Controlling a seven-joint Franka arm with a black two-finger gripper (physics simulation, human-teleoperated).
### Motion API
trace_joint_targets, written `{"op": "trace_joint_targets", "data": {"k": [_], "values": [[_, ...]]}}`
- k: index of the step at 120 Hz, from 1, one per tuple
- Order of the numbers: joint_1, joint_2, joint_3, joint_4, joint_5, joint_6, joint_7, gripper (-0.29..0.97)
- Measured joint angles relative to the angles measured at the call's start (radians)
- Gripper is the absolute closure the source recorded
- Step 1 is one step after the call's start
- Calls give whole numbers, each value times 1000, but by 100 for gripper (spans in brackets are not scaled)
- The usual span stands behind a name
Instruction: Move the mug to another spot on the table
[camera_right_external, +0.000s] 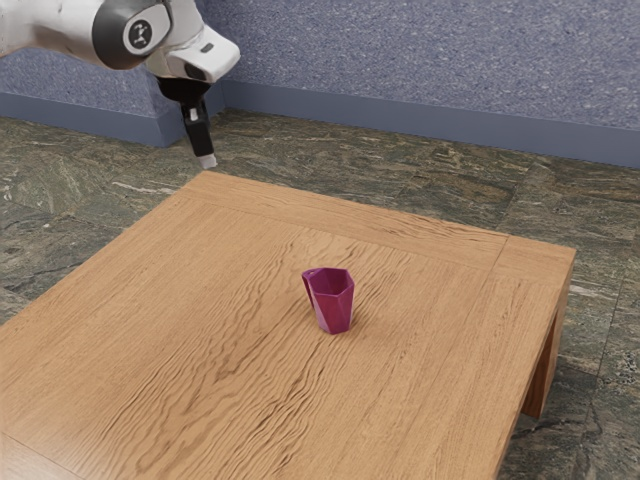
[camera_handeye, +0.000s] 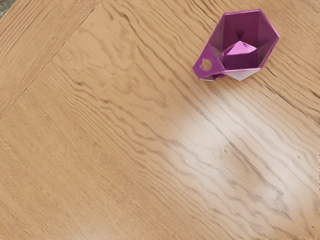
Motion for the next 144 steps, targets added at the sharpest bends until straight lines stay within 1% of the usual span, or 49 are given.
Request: {"op": "trace_joint_targets", "data": {"k": [22,55,75,89,98,107,121,144], "values": [[-86,90,0,0,2,8,116,0],[-70,267,-1,-18,-6,12,233,0],[-55,352,-1,-5,-69,13,341,0],[-50,375,-2,-2,-137,21,461,0],[-48,388,-2,-1,-195,30,552,0],[-51,400,-1,15,-230,36,634,0],[-56,457,-1,101,-254,42,743,0],[-58,571,1,211,-264,46,882,0]]}}
